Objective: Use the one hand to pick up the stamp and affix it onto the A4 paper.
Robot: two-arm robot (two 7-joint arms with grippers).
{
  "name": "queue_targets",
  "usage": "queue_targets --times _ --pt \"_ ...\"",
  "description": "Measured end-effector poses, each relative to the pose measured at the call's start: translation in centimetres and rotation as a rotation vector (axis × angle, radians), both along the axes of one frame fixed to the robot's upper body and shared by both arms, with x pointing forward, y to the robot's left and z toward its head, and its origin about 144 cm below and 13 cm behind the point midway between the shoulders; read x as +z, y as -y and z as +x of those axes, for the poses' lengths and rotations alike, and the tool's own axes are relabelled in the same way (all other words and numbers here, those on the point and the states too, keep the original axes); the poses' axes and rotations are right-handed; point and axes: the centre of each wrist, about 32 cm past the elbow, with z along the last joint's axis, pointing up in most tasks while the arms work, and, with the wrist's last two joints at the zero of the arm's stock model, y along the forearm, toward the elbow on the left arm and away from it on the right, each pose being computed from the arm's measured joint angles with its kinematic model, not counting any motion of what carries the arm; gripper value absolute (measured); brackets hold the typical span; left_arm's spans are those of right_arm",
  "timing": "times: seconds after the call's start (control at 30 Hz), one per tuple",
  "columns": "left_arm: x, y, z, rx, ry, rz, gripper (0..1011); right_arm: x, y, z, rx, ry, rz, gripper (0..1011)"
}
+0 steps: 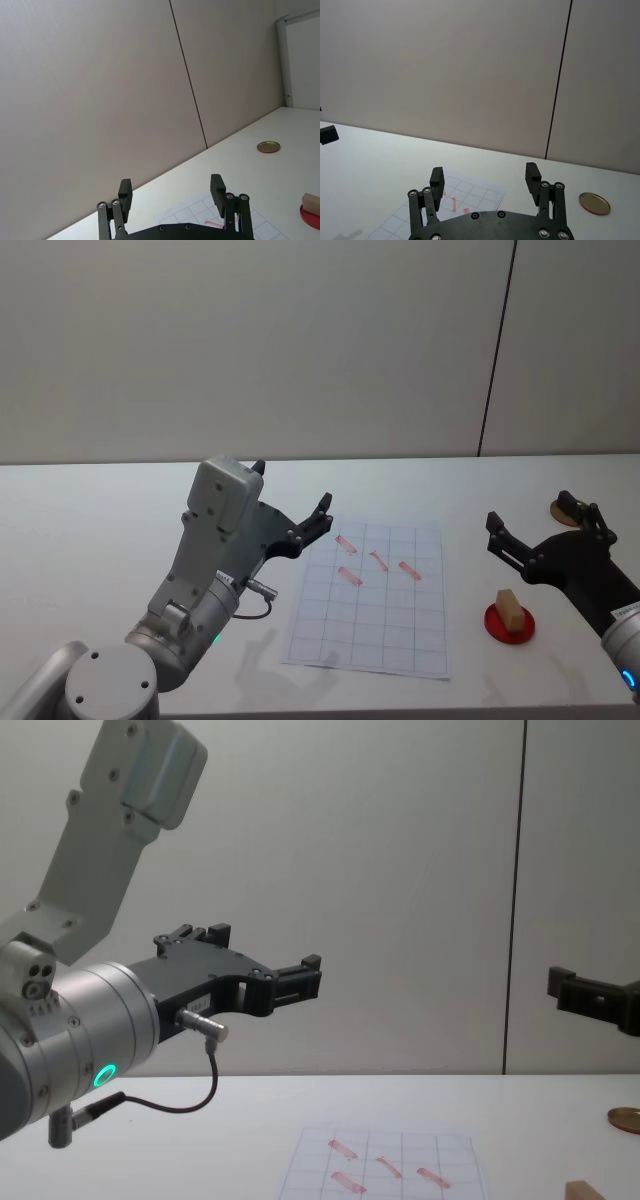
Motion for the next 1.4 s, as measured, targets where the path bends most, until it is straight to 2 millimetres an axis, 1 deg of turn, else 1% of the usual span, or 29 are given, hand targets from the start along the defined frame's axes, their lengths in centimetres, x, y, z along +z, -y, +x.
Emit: queue_targets --times 1.4 --pt "0.0 0.0 0.0 0.0 0.0 0.0 993 0.0 0.0 0.0 0.0 0.0 0.0 1001"
